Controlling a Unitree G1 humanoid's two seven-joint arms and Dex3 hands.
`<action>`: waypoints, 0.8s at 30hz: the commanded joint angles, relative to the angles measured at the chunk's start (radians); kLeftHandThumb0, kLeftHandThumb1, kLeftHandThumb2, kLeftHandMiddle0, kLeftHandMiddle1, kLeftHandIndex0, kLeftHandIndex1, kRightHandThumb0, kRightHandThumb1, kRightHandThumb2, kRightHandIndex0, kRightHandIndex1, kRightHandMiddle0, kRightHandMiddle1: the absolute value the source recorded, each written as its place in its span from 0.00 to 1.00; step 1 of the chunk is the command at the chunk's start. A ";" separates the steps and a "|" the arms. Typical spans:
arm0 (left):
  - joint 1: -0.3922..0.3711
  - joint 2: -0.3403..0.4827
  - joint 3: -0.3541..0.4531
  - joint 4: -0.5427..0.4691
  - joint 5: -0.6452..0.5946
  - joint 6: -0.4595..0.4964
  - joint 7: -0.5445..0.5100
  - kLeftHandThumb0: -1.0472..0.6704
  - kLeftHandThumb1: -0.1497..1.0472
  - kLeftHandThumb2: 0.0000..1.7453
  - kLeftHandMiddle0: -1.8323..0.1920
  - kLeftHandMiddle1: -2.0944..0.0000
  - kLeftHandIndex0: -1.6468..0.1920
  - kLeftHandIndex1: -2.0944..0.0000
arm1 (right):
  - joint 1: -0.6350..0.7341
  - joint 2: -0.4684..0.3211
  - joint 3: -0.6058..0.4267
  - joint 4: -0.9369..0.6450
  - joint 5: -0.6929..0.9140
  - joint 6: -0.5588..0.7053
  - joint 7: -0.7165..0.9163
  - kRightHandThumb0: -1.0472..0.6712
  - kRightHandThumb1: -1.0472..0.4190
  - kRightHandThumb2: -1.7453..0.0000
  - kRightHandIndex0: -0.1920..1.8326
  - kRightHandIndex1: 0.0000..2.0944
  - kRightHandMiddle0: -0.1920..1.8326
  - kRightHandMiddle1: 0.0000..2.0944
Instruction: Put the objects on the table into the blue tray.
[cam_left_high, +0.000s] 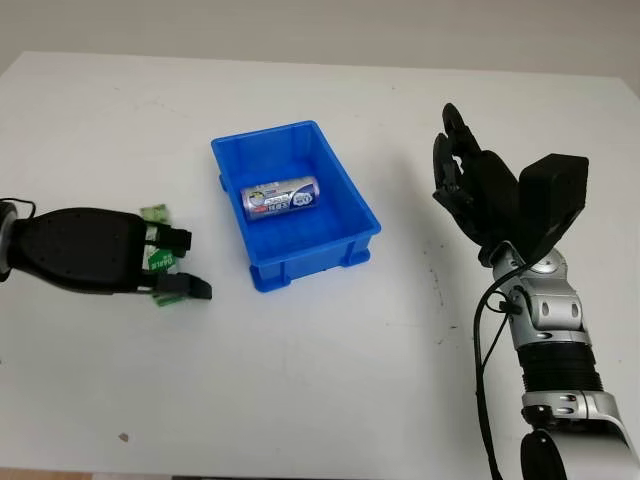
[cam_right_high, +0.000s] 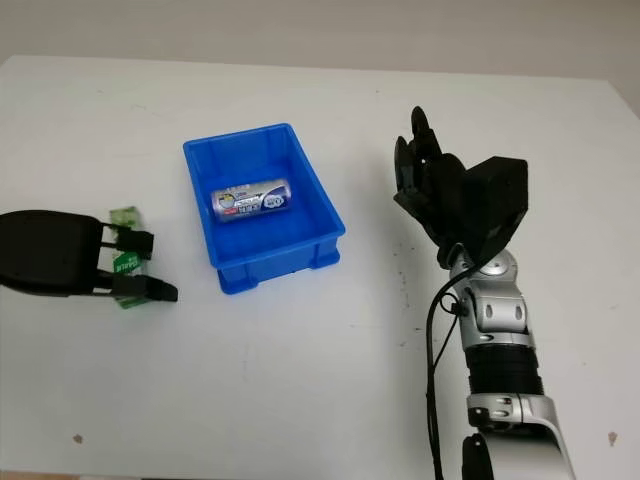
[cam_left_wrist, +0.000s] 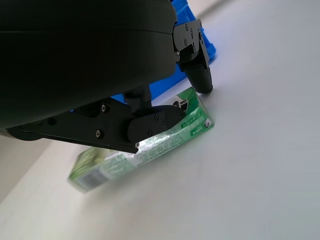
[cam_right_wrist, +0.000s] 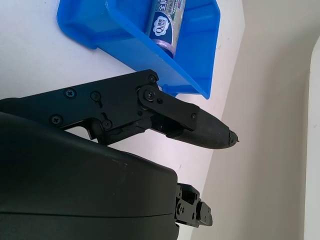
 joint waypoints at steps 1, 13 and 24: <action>-0.027 -0.034 -0.036 0.062 -0.011 0.021 0.016 0.58 1.00 0.06 0.75 0.01 0.85 0.12 | 0.000 -0.007 -0.010 0.006 0.008 -0.018 0.004 0.22 0.00 0.56 0.00 0.00 0.00 0.00; -0.051 -0.043 0.017 -0.013 -0.273 -0.139 -0.195 0.36 1.00 0.22 0.61 0.00 0.76 0.00 | -0.001 -0.013 -0.013 0.024 0.007 -0.025 0.023 0.23 0.00 0.56 0.00 0.00 0.00 0.00; 0.132 0.010 0.412 -0.133 -1.177 -0.194 -1.419 0.37 1.00 0.31 0.41 0.00 0.59 0.00 | -0.008 -0.018 -0.012 0.041 -0.004 -0.024 0.031 0.22 0.00 0.56 0.00 0.00 0.00 0.00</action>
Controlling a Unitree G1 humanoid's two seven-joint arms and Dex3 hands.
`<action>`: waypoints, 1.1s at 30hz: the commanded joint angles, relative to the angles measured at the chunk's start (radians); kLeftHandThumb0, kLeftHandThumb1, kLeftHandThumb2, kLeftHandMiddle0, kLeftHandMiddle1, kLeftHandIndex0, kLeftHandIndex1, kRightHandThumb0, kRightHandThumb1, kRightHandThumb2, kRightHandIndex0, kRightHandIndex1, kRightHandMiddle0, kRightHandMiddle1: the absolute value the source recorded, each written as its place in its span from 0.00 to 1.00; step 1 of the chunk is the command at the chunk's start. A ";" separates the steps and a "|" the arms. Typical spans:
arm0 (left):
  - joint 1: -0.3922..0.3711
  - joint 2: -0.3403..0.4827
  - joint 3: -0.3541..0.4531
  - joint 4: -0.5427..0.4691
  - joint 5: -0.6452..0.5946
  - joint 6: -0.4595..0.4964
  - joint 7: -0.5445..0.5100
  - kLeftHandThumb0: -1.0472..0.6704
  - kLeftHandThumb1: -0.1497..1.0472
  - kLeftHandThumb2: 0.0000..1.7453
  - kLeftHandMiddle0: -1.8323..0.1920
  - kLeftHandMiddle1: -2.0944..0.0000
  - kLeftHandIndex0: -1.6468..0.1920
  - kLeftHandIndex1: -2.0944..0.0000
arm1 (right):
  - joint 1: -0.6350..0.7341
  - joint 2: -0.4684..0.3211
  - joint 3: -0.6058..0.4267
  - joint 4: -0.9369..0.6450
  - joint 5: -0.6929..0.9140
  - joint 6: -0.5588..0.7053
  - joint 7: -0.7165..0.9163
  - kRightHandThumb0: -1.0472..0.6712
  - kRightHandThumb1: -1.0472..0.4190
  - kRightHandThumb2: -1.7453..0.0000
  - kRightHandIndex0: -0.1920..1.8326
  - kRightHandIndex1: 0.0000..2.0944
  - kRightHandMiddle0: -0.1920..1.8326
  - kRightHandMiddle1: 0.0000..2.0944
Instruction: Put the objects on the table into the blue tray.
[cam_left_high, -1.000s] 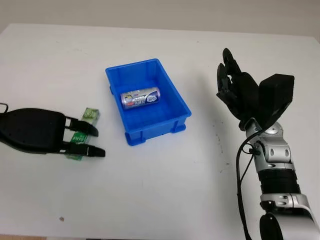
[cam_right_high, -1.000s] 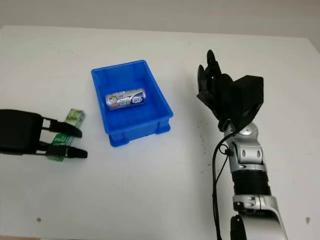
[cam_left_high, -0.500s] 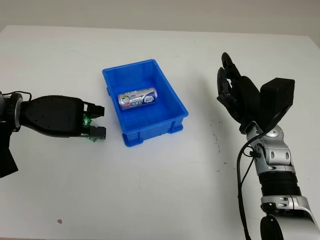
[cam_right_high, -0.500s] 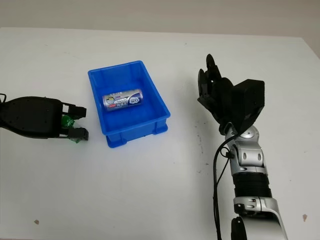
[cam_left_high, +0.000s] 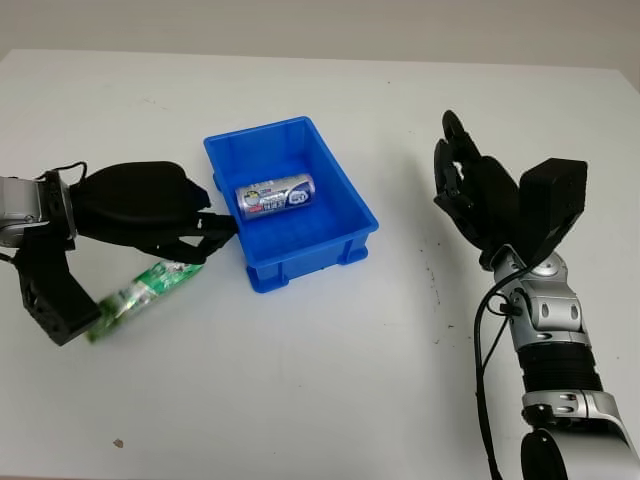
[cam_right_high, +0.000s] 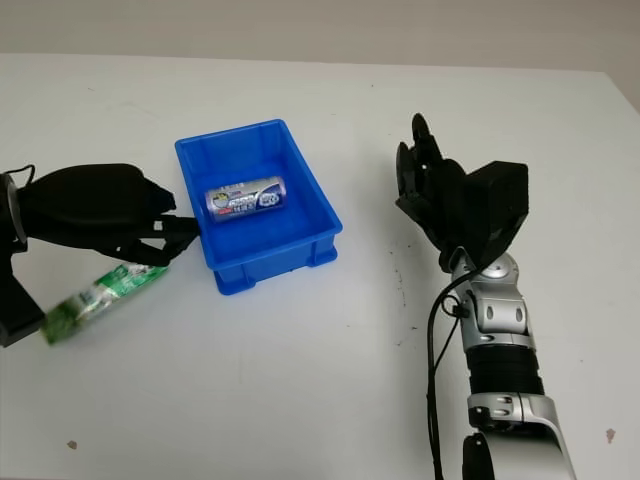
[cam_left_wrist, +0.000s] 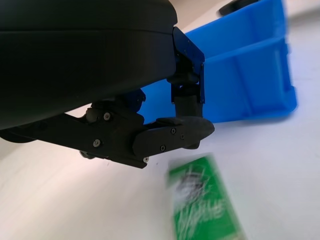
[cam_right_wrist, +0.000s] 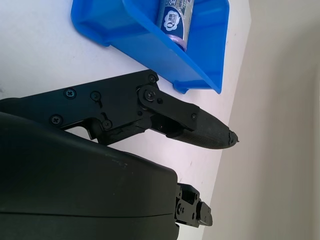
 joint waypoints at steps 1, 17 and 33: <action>0.090 0.052 0.103 -0.143 -0.325 0.102 -0.426 0.38 1.00 0.30 0.38 0.00 0.60 0.00 | -0.007 -0.018 0.000 0.004 0.002 -0.009 0.011 0.22 0.00 0.56 0.00 0.00 0.00 0.00; 0.369 0.153 0.540 -0.942 -0.983 1.054 -1.282 0.37 1.00 0.24 0.64 0.00 0.82 0.00 | -0.017 -0.009 0.024 0.002 -0.011 0.019 0.008 0.24 0.00 0.53 0.00 0.00 0.00 0.00; 0.543 0.354 0.927 -0.857 -0.252 0.113 -0.662 0.41 0.87 0.04 0.98 0.99 0.96 0.98 | -0.019 0.005 0.028 0.014 -0.006 0.023 -0.008 0.22 0.00 0.56 0.00 0.00 0.00 0.00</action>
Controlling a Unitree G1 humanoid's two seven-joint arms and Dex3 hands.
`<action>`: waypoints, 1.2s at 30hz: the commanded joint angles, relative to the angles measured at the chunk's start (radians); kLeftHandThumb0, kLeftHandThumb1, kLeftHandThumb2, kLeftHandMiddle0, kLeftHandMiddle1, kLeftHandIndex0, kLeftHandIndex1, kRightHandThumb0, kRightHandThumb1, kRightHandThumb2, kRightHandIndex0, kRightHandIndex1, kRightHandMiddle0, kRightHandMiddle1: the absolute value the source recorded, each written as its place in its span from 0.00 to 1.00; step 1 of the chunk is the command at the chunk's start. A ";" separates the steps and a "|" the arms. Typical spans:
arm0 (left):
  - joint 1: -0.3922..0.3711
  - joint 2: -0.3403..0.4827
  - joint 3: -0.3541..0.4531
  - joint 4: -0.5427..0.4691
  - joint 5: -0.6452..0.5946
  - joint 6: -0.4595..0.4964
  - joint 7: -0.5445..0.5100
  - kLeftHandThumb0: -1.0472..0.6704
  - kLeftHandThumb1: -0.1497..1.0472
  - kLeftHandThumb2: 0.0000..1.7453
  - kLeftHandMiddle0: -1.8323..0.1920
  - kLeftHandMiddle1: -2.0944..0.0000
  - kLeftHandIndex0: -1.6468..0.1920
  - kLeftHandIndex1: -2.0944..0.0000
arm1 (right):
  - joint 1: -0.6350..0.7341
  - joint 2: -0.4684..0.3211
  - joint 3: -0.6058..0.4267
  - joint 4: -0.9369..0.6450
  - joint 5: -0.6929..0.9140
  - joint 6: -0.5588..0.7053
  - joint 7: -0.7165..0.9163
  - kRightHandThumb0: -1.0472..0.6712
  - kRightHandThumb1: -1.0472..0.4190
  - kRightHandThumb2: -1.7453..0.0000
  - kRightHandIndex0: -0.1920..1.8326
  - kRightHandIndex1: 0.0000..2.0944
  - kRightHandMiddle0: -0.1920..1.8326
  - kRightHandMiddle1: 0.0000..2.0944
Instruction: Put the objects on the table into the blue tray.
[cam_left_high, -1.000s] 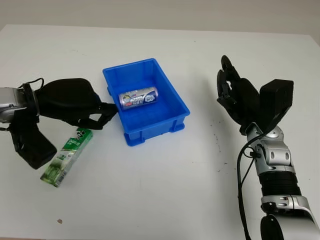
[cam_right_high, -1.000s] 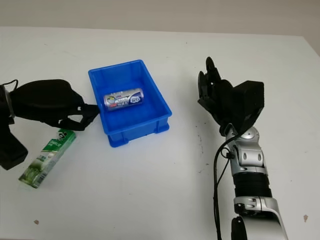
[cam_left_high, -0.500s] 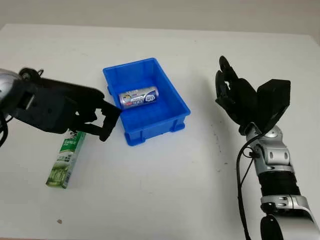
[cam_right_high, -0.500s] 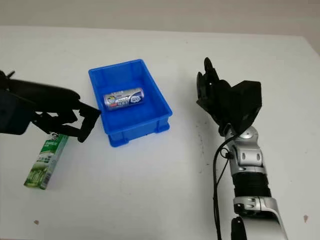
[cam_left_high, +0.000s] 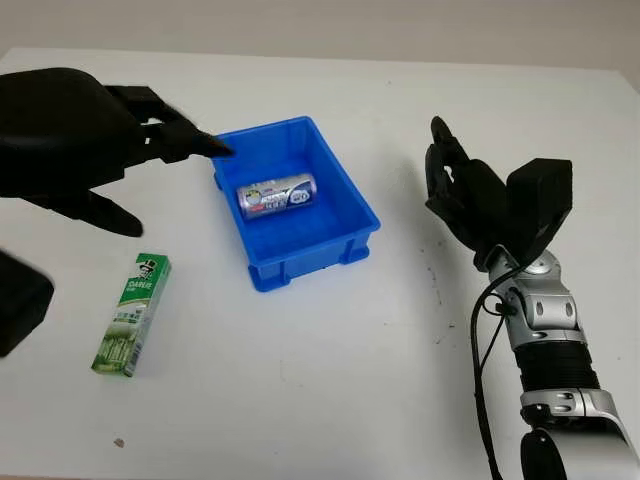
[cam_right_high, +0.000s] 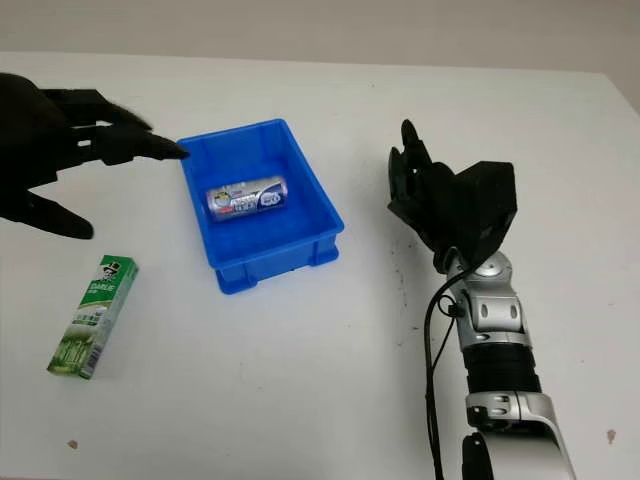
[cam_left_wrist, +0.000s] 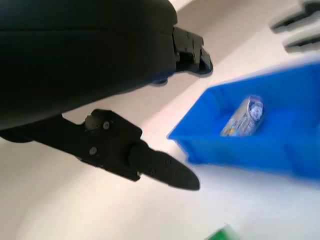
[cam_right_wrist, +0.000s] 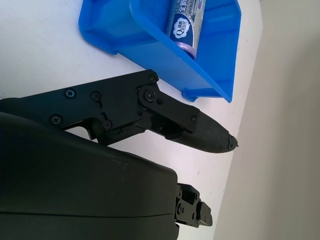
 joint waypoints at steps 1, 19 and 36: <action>-0.015 0.047 0.013 0.057 0.159 -0.135 0.169 0.44 0.88 0.04 0.99 0.99 0.96 0.98 | -0.015 0.006 -0.003 0.002 0.003 -0.002 -0.010 0.22 0.00 0.56 0.00 0.00 0.00 0.00; -0.129 0.212 -0.339 0.198 0.884 -0.295 1.078 0.46 0.98 0.04 0.97 0.97 0.94 0.97 | -0.049 0.027 0.002 0.057 0.014 -0.025 -0.003 0.21 0.00 0.55 0.00 0.00 0.00 0.00; -0.067 0.194 -0.465 0.150 0.853 -0.293 1.193 0.53 1.00 0.16 0.91 0.98 0.87 0.97 | -0.030 0.023 -0.005 0.041 0.019 -0.023 -0.006 0.23 0.00 0.56 0.00 0.00 0.00 0.00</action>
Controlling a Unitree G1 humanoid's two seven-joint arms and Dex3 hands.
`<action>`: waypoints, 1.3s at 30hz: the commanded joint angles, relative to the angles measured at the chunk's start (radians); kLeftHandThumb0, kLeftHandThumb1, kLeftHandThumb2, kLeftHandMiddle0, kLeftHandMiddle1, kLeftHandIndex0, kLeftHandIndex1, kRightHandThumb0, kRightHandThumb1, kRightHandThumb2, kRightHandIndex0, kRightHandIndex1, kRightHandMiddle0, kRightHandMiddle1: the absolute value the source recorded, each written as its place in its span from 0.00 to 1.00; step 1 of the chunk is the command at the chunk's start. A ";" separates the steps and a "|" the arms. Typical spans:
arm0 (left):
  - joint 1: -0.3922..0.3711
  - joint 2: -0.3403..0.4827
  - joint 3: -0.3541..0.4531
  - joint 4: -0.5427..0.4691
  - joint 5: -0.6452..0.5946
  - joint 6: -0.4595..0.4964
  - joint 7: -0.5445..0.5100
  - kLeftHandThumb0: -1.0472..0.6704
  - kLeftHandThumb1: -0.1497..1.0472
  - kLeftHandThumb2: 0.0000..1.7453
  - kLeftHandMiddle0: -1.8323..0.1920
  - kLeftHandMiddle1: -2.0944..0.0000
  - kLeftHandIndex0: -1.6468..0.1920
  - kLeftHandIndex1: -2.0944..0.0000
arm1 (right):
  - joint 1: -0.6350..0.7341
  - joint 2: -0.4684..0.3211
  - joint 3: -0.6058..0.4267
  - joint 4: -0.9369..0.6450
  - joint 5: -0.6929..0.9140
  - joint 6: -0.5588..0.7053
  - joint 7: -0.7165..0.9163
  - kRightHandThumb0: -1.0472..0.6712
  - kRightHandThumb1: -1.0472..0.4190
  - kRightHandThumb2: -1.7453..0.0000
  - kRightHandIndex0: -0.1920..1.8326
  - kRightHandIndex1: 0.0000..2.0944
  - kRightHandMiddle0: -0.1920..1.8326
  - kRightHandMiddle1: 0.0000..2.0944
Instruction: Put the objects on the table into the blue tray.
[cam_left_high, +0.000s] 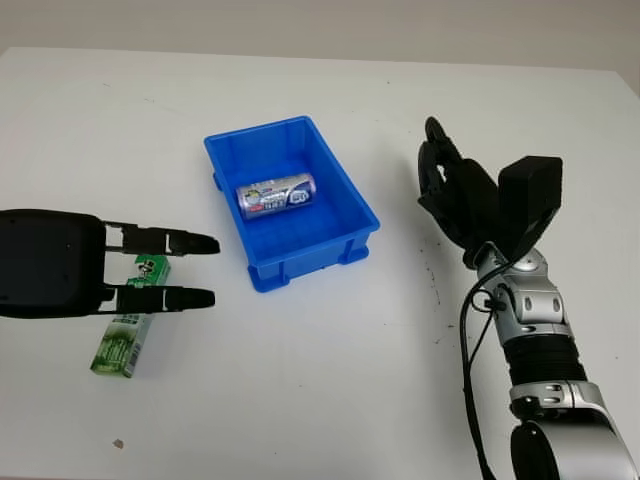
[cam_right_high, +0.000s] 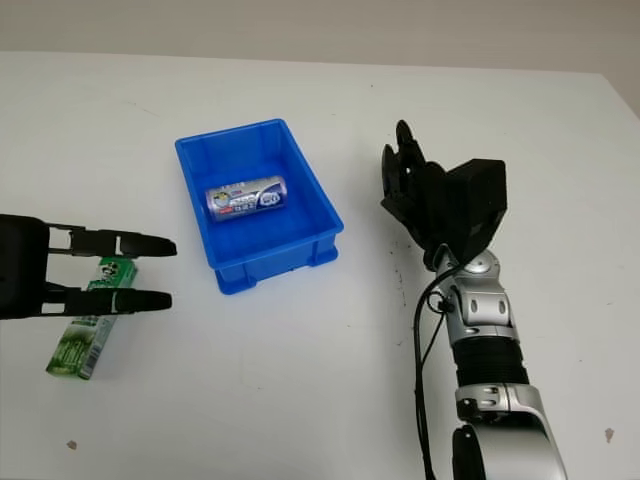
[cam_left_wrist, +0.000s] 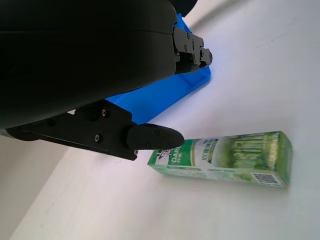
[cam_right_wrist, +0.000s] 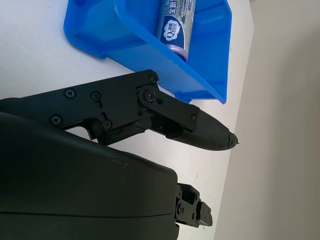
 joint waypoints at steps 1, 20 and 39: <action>0.015 0.016 -0.008 -0.011 -0.019 -0.017 -0.036 0.53 1.00 0.17 0.91 0.98 0.87 0.97 | 0.002 -0.004 -0.004 -0.006 0.003 -0.007 -0.001 0.22 0.00 0.56 0.00 0.00 0.00 0.00; -0.121 -0.165 -0.251 0.217 0.153 0.007 0.088 0.47 1.00 0.05 0.85 0.42 0.84 0.42 | 0.015 -0.024 -0.015 -0.016 0.009 -0.015 0.020 0.21 0.00 0.57 0.00 0.00 0.00 0.00; -0.309 -0.377 -0.530 0.473 0.188 0.144 0.240 0.51 1.00 0.09 0.65 0.00 0.89 0.04 | 0.045 -0.041 -0.022 -0.056 0.020 -0.015 0.042 0.22 0.00 0.55 0.00 0.00 0.00 0.00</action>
